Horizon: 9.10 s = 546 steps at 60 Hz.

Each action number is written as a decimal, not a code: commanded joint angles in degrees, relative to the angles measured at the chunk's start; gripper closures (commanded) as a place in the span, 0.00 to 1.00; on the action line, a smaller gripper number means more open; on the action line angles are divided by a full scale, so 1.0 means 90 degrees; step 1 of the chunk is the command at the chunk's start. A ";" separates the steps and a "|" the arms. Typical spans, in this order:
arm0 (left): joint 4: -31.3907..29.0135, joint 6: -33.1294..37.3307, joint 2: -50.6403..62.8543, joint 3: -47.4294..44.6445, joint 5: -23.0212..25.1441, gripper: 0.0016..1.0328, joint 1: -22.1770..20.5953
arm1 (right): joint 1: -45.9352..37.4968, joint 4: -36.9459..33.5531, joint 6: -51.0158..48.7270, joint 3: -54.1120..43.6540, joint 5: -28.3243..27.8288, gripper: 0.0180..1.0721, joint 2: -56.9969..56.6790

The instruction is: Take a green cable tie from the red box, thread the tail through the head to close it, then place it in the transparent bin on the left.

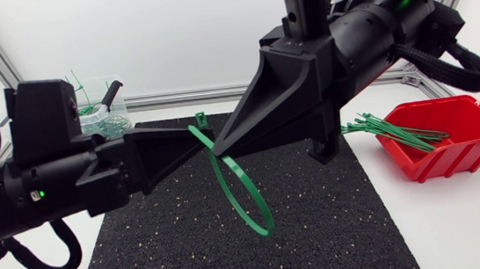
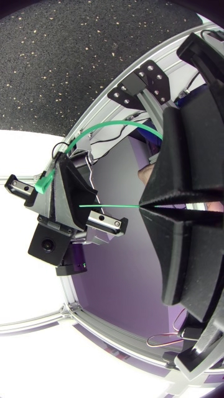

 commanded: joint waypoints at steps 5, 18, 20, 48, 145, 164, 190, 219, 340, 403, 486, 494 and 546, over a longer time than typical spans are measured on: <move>-0.0048 0.0116 -0.0066 -0.0076 -0.0040 0.97 -0.0050 | -0.0038 -0.0526 0.0122 0.0455 0.0011 0.95 -0.0116; -0.0077 0.0107 -0.0075 -0.0047 -0.0050 0.97 -0.0040 | 0.0089 -0.0741 0.0063 0.0562 0.0099 0.95 0.0030; -0.0067 0.0107 -0.0085 -0.0047 -0.0050 0.97 -0.0040 | 0.0118 -0.0741 0.0063 0.0543 0.0119 0.95 0.0030; -0.0096 0.0165 -0.0271 -0.0028 -0.0118 0.97 -0.0011 | 0.0118 -0.0575 0.0063 0.0172 0.0138 0.95 0.0118; -0.0282 0.0634 -0.0573 -0.0213 -0.0441 0.97 -0.0206 | -0.0106 -0.0536 -0.0093 0.0367 0.0099 0.95 0.0314; -0.0311 0.0673 -0.0573 -0.0213 -0.0450 0.97 -0.0255 | -0.0106 -0.0536 -0.0112 0.0396 0.0099 0.95 0.0343; -0.0331 0.0683 -0.0573 -0.0223 -0.0480 0.97 -0.0294 | -0.0077 -0.0526 -0.0132 0.0533 0.0109 0.95 0.0489; -0.0321 0.0693 -0.0603 -0.0233 -0.0509 0.97 -0.0304 | -0.0135 -0.0517 -0.0151 0.0601 0.0119 0.95 0.0577; -0.0253 0.0663 -0.0583 -0.0272 -0.0714 0.97 -0.0314 | -0.0038 -0.0341 -0.0161 0.0465 0.0109 0.95 0.0558; -0.0126 0.0937 -0.0739 -0.0389 -0.1154 0.97 -0.0450 | -0.0009 -0.0731 -0.0103 0.1226 -0.0135 0.95 0.1232; 0.0021 0.1152 -0.0944 -0.0535 -0.1652 0.97 -0.0577 | -0.0038 -0.1063 0.0015 0.2144 0.0324 0.95 0.2071; 0.0021 0.1152 -0.0954 -0.0535 -0.1652 0.97 -0.0577 | -0.0009 -0.1063 0.0024 0.2261 0.0324 0.95 0.2169; 0.0031 0.1200 -0.1003 -0.0555 -0.1720 0.97 -0.0577 | 0.0021 -0.1103 -0.0034 0.2340 0.0490 0.81 0.2618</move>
